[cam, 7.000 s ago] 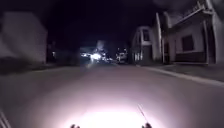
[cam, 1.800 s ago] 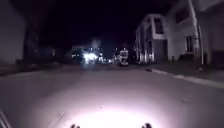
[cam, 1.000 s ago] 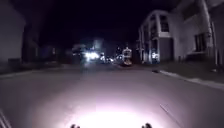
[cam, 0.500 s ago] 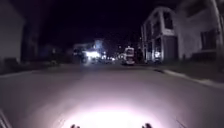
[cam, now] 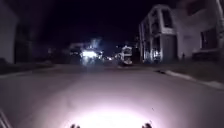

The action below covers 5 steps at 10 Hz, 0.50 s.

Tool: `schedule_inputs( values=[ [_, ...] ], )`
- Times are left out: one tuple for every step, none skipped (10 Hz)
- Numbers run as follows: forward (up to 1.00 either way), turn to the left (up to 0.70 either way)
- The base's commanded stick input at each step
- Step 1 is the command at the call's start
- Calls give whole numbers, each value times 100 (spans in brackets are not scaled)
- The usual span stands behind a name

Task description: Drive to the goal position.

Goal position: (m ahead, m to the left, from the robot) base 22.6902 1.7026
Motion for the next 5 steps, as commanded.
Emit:
schedule_inputs(
  values=[
    [85, 0],
    [85, 0],
    [85, 0],
    [85, 0],
    [85, 0]
  ],
)
